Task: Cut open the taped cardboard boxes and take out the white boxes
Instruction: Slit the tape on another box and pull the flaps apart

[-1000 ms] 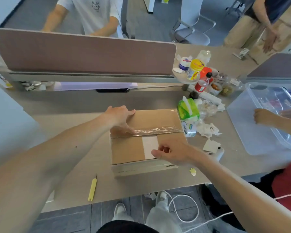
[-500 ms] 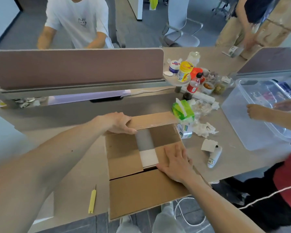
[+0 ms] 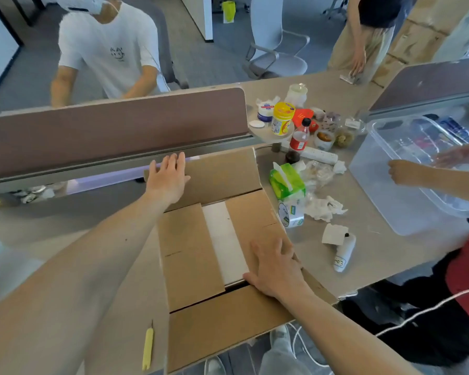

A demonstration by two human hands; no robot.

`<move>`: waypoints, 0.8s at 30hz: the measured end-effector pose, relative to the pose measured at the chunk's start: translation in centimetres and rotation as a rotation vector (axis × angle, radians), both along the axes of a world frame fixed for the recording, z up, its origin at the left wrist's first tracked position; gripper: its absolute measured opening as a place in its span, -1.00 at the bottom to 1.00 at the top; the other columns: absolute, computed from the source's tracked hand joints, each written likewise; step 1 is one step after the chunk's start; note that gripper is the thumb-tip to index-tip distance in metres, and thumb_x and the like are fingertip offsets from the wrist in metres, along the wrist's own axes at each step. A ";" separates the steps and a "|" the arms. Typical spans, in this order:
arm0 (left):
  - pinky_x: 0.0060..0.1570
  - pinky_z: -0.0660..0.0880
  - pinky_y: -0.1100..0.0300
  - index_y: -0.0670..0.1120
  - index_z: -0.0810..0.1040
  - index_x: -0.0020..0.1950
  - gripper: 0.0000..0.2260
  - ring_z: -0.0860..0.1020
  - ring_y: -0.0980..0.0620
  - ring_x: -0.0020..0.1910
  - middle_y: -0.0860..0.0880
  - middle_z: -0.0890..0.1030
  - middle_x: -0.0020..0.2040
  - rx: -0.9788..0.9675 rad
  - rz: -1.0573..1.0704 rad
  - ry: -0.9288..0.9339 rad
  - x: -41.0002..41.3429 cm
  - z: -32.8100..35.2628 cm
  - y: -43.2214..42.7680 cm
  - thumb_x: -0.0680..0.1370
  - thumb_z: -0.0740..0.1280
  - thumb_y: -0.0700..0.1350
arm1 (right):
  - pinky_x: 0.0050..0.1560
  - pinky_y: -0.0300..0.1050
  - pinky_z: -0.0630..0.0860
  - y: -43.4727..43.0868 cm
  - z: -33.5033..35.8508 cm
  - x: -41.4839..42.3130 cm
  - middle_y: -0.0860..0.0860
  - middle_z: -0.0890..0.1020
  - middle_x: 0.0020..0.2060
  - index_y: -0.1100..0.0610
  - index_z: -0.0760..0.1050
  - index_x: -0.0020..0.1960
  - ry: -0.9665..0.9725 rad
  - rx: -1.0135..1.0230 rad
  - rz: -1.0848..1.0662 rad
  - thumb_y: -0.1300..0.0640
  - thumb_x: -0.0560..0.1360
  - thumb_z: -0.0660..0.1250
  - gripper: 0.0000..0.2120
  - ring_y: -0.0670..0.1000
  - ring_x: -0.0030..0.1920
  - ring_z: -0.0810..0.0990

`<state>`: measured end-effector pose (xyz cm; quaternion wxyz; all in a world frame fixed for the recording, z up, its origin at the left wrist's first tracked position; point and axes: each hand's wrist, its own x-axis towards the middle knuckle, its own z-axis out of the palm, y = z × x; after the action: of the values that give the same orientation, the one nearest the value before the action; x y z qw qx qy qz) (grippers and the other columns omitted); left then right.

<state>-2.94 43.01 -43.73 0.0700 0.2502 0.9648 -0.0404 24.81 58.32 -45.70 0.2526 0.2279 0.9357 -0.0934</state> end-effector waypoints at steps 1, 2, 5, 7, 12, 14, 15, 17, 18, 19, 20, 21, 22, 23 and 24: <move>0.53 -0.02 -0.20 -0.10 -0.16 0.63 -0.41 -0.05 -0.15 0.61 -0.14 -0.05 0.64 -0.020 0.007 -0.039 0.3 -1.0 0.0 0.70 -0.02 0.12 | 0.30 0.36 0.34 -0.1 0.0 -0.1 0.26 -0.07 0.53 -0.19 -0.10 0.55 -0.005 0.002 0.002 -0.35 0.49 0.22 -0.21 0.44 0.45 0.04; 0.53 -0.08 -0.21 -0.07 -0.21 0.63 -0.39 -0.14 -0.15 0.61 -0.11 -0.16 0.64 -0.027 0.021 -0.106 0.9 -2.1 0.0 0.69 -0.05 0.16 | 0.28 0.36 0.36 -0.1 0.0 -0.2 0.28 -0.07 0.53 -0.19 -0.10 0.55 -0.008 0.005 0.003 -0.34 0.49 0.23 -0.22 0.47 0.44 0.05; 0.51 -0.14 -0.27 0.05 -0.26 0.62 -0.22 -0.21 -0.20 0.60 -0.05 -0.27 0.63 -0.002 0.077 -0.316 3.9 -4.4 0.1 0.57 -0.05 0.42 | 0.24 0.38 0.38 -0.3 -0.1 -0.5 0.30 -0.07 0.52 -0.18 -0.09 0.54 -0.010 0.013 0.010 -0.29 0.52 0.24 -0.26 0.51 0.43 0.03; 0.46 -0.15 -0.33 0.12 -0.24 0.61 -0.07 -0.19 -0.27 0.59 -0.06 -0.25 0.63 -0.008 0.091 -0.343 5.4 -5.0 0.4 0.43 0.03 0.56 | 0.23 0.40 0.37 -0.4 -0.1 -0.6 0.31 -0.07 0.52 -0.17 -0.09 0.53 -0.017 0.019 0.016 -0.26 0.54 0.23 -0.29 0.53 0.43 0.00; 0.47 -0.11 -0.38 0.23 -0.19 0.59 -0.21 -0.15 -0.28 0.59 -0.03 -0.18 0.64 0.072 0.071 -0.376 6.2 -4.5 0.6 0.52 0.23 0.27 | 0.25 0.43 0.35 -0.7 0.1 -0.8 0.33 -0.09 0.52 -0.16 -0.11 0.54 -0.036 0.043 0.044 -0.20 0.61 0.15 -0.37 0.54 0.44 -0.03; 0.46 -0.06 -0.38 0.24 -0.18 0.60 -0.22 -0.09 -0.27 0.58 -0.02 -0.13 0.65 0.084 0.069 -0.390 6.4 -3.8 0.6 0.52 0.24 0.15 | 0.22 0.43 0.38 -0.6 0.1 -0.7 0.35 -0.07 0.52 -0.15 -0.11 0.53 -0.027 0.060 0.073 -0.18 0.63 0.11 -0.41 0.56 0.43 -0.01; 0.46 -0.03 -0.37 0.22 -0.18 0.60 -0.22 -0.06 -0.26 0.58 -0.02 -0.10 0.65 0.081 0.063 -0.390 6.5 -3.4 0.7 0.53 0.24 0.12 | 0.20 0.41 0.40 -0.5 0.1 -0.7 0.36 -0.06 0.52 -0.15 -0.12 0.54 -0.024 0.075 0.093 -0.18 0.64 0.08 -0.42 0.56 0.42 0.01; 0.48 0.05 -0.30 0.17 -0.14 0.62 -0.22 -0.01 -0.23 0.58 -0.04 -0.05 0.64 0.098 0.051 -0.401 6.6 -2.5 0.9 0.53 0.26 0.08 | 0.17 0.38 0.43 -0.4 -0.1 -0.6 0.37 -0.04 0.51 -0.14 -0.14 0.56 -0.021 0.104 0.118 -0.16 0.65 0.02 -0.44 0.57 0.41 0.05; 0.48 0.10 -0.25 0.14 -0.11 0.63 -0.22 0.02 -0.20 0.58 -0.05 -0.02 0.64 0.132 0.059 -0.420 6.6 -2.1 0.8 0.53 0.28 0.06 | 0.16 0.38 0.44 -0.5 -0.1 -0.6 0.39 -0.03 0.51 -0.13 -0.14 0.57 -0.015 0.111 0.121 -0.13 0.65 0.00 -0.45 0.58 0.40 0.06; 0.49 0.15 -0.19 0.12 -0.07 0.63 -0.23 0.05 -0.17 0.58 -0.05 0.01 0.64 0.176 0.072 -0.446 6.6 -1.7 0.6 0.52 0.30 0.02 | 0.16 0.37 0.43 -0.6 -0.1 -0.6 0.41 -0.01 0.49 -0.12 -0.13 0.57 -0.007 0.119 0.124 -0.10 0.65 -0.01 -0.46 0.59 0.39 0.07; 0.49 0.18 -0.12 0.10 -0.02 0.63 -0.23 0.06 -0.14 0.59 -0.06 0.04 0.63 0.219 0.079 -0.477 6.6 -1.2 0.4 0.52 0.32 -0.03 | 0.14 0.36 0.44 -0.6 -0.1 -0.7 0.43 0.01 0.48 -0.11 -0.12 0.56 -0.003 0.126 0.126 -0.06 0.64 -0.02 -0.46 0.60 0.38 0.08; 0.49 0.20 -0.07 0.08 0.03 0.63 -0.24 0.07 -0.11 0.59 -0.06 0.06 0.63 0.249 0.071 -0.500 6.4 -0.7 0.2 0.51 0.33 -0.08 | 0.12 0.34 0.46 -0.7 -0.1 -0.9 0.44 0.02 0.47 -0.10 -0.13 0.56 -0.009 0.129 0.129 -0.03 0.63 -0.02 -0.46 0.60 0.37 0.10; 0.49 0.20 -0.03 0.06 0.07 0.62 -0.24 0.07 -0.08 0.59 -0.07 0.08 0.63 0.260 0.047 -0.503 6.3 -0.2 -0.1 0.49 0.34 -0.13 | 0.11 0.32 0.47 -0.7 -0.1 -1.1 0.45 0.02 0.47 -0.11 -0.16 0.56 -0.013 0.130 0.140 -0.01 0.63 -0.02 -0.44 0.59 0.37 0.14; 0.49 0.20 -0.01 0.04 0.11 0.62 -0.25 0.08 -0.06 0.58 -0.06 0.10 0.62 0.253 0.019 -0.487 6.1 0.4 -0.4 0.47 0.34 -0.17 | 0.12 0.30 0.47 -0.6 0.1 -1.2 0.47 0.05 0.46 -0.11 -0.19 0.57 -0.009 0.133 0.168 0.01 0.62 -0.03 -0.42 0.57 0.35 0.22; 0.49 0.22 -0.02 0.05 0.13 0.61 -0.24 0.09 -0.05 0.58 -0.05 0.11 0.61 0.229 -0.012 -0.458 6.1 1.0 -0.7 0.46 0.34 -0.20 | 0.12 0.25 0.48 -0.5 0.5 -1.3 0.49 0.12 0.43 -0.11 -0.22 0.58 0.012 0.137 0.206 0.03 0.61 -0.03 -0.40 0.51 0.31 0.34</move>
<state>3.11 42.34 -42.69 0.2576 0.2651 0.9205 0.1266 23.49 57.85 -45.17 0.2391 0.1465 0.9599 -0.0041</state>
